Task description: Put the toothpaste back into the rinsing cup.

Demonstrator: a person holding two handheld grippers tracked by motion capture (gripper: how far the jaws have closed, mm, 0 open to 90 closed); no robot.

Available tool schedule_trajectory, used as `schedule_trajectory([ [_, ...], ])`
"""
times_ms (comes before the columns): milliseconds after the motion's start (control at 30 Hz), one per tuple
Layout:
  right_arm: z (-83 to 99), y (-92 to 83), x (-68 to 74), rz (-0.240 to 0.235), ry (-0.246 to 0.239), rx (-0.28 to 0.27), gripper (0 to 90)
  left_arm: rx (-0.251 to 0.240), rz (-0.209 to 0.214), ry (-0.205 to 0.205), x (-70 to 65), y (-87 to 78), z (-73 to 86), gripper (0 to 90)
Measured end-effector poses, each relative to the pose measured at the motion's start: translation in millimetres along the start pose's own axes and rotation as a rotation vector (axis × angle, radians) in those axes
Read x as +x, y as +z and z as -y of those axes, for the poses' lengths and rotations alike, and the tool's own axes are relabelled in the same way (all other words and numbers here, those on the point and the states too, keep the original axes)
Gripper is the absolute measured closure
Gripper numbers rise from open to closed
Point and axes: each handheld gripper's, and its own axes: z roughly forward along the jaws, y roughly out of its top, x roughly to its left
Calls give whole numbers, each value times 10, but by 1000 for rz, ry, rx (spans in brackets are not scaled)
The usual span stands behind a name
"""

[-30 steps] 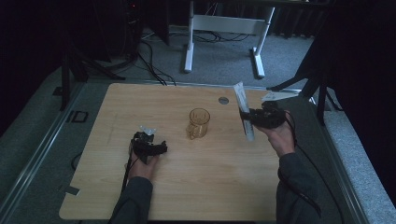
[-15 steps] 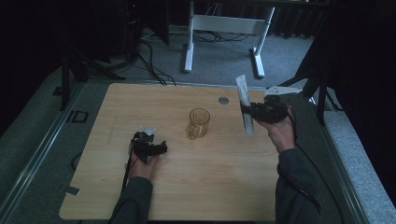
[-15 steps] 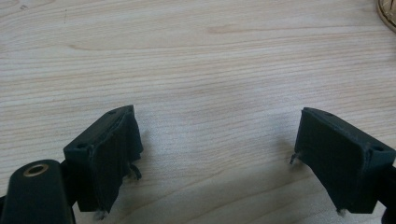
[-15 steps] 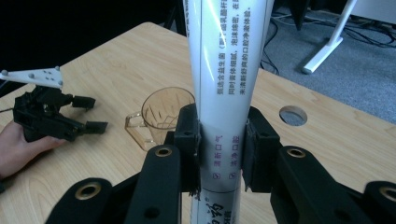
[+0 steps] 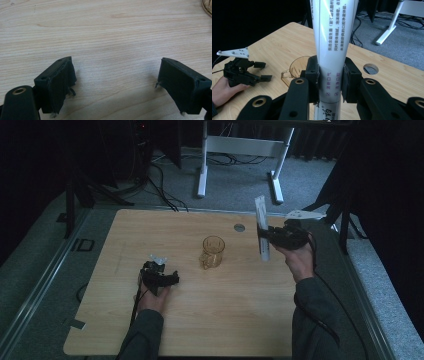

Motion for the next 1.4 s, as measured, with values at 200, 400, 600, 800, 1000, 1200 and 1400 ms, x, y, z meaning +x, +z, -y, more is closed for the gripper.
schedule_trajectory([
  [200,8,48,4,-5,12,-8,716,0,0,0,0,0,0,130],
  [400,-14,96,33,-7,10,-21,716,0,0,0,0,0,0,130],
  [600,-64,142,82,-11,3,-37,716,0,0,0,0,1,-1,130],
  [800,-82,167,98,-11,0,-49,716,0,0,0,-2,4,-4,130],
  [1000,-83,203,90,-7,7,-53,716,1,1,1,-2,5,-5,130],
  [1200,-72,256,94,6,1,-43,716,1,1,1,-3,5,-6,130],
  [1400,-54,281,84,17,9,-39,715,1,1,1,-3,7,-8,130],
])
